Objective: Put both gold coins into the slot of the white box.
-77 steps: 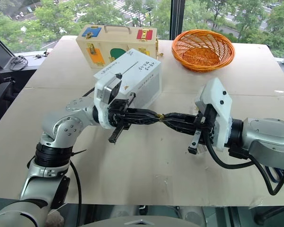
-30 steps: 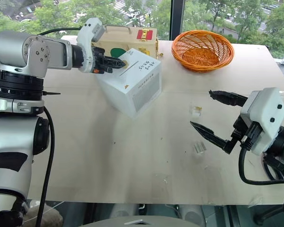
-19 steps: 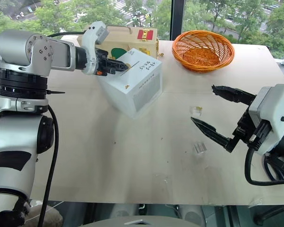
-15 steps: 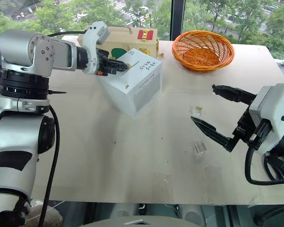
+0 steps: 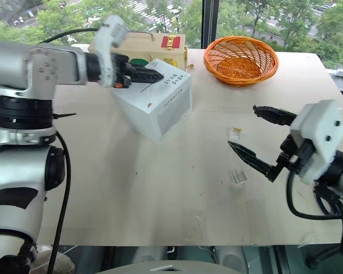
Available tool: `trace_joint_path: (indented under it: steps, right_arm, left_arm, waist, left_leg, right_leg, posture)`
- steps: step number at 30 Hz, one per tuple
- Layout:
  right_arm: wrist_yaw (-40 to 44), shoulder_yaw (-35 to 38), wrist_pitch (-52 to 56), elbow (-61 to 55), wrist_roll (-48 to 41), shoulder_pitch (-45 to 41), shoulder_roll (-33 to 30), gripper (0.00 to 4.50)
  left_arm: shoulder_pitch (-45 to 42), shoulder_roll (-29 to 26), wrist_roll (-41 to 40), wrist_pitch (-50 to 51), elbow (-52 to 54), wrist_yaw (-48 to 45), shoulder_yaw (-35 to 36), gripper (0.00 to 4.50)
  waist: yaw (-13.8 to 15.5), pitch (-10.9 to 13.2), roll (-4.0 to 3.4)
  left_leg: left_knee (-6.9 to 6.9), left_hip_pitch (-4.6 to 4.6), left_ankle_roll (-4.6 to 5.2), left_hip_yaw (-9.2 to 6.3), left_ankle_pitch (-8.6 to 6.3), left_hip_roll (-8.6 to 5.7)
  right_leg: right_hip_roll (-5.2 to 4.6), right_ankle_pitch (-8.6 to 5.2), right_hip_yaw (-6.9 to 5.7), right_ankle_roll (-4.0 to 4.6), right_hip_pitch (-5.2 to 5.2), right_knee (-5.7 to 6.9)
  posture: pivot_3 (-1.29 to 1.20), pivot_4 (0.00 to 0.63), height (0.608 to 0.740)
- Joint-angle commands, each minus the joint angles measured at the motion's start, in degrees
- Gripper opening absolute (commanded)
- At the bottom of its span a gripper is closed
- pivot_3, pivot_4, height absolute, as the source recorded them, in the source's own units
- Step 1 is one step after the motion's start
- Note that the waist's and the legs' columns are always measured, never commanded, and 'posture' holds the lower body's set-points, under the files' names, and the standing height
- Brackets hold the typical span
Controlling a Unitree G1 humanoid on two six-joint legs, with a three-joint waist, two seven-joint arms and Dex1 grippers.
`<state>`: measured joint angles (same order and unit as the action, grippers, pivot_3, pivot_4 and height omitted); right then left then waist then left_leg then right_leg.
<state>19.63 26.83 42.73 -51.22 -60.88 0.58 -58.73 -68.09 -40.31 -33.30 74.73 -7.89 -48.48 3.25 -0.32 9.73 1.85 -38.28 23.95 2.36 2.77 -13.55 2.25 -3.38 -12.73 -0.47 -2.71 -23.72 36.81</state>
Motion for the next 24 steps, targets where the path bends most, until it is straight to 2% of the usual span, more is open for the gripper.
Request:
trace_joint_path:
  steps: [1, 6, 9, 10, 11, 15, 18, 24]
  right_arm:
    - [-0.7, -7.0, 0.8, 3.7, 6.4, -3.4, -0.7, 4.5]
    - [0.8, -23.6, 3.5, 20.1, 18.6, -16.1, 1.9, 4.5]
    - [2.4, -29.0, 2.7, 29.1, 24.2, -23.0, 5.8, 3.69]
    - [3.3, -30.0, 2.6, 31.4, 25.6, -24.5, 6.7, 3.24]
    - [4.7, -31.8, 1.6, 33.3, 28.0, -25.7, 6.8, 2.58]
    - [11.1, -37.9, -2.5, 42.5, 35.5, -30.1, 7.9, 2.48]
    - [15.0, -38.9, -4.5, 46.1, 38.6, -31.1, 8.4, 1.65]
    - [19.7, -39.2, -8.2, 51.1, 44.3, -32.2, 10.2, 1.65]
  left_arm:
    - [7.1, -0.1, -9.5, -1.5, 13.2, -4.7, 8.5, 3.09]
    - [28.7, -2.1, -12.9, -13.2, 32.1, -12.8, 8.9, 3.09]
    - [37.4, -4.0, -9.6, -22.8, 36.5, -17.5, 5.7, 3.15]
    - [38.9, -4.1, -8.8, -24.8, 37.0, -17.6, 5.1, 3.15]
    - [40.1, -4.0, -8.7, -25.9, 37.3, -17.3, 4.7, 3.15]
    - [45.1, -2.9, -5.9, -31.3, 38.3, -15.8, 2.6, 3.15]
    - [46.5, -2.1, -7.2, -31.4, 39.5, -13.5, 2.5, 3.15]
    - [48.3, -3.0, -7.6, -32.6, 40.4, -12.4, 2.4, 3.15]
  waist:
    - [-0.1, 0.0, -0.01]
    - [-0.3, 0.0, 0.04]
    - [-0.3, 0.0, 0.02]
    - [0.3, 0.0, 0.01]
    - [0.6, 0.0, 0.0]
    - [1.1, 0.0, -0.04]
    - [1.2, 0.0, -0.03]
    - [1.0, 0.0, -0.04]
  left_leg:
    - [0.0, -0.01, 0.0, 0.0, 0.0, 0.0]
    - [-0.03, -0.08, 0.0, 0.14, 0.01, -0.06]
    - [-0.05, -0.14, 0.0, 0.2, 0.01, -0.09]
    - [-0.05, -0.1, 0.0, 0.17, 0.01, -0.09]
    - [-0.03, -0.08, 0.0, 0.09, 0.01, -0.1]
    - [-0.03, 0.0, 0.01, 0.09, 0.0, -0.11]
    - [-0.04, -0.02, 0.03, 0.17, -0.01, -0.11]
    - [-0.04, -0.06, 0.02, 0.14, -0.01, -0.11]
  right_leg:
    - [-0.04, 0.0, 0.01, 0.0, 0.01, 0.0]
    - [-0.17, 0.0, 0.11, 0.01, 0.04, 0.01]
    - [-0.16, 0.01, 0.16, 0.05, 0.04, 0.02]
    - [-0.15, 0.0, 0.13, 0.05, 0.03, 0.03]
    - [-0.12, 0.0, 0.05, 0.06, 0.03, 0.02]
    - [-0.07, -0.01, 0.04, 0.05, 0.02, -0.05]
    - [-0.07, 0.0, 0.12, 0.03, 0.02, -0.07]
    - [0.02, 0.0, 0.09, 0.03, 0.02, -0.02]
  posture:
    - [0.0, 0.15, 0.74]
    - [0.0, 0.15, 0.74]
    - [0.0, 0.15, 0.74]
    - [0.0, 0.15, 0.74]
    - [0.0, 0.15, 0.74]
    - [0.0, 0.15, 0.74]
    - [0.0, 0.15, 0.74]
    - [0.0, 0.15, 0.74]
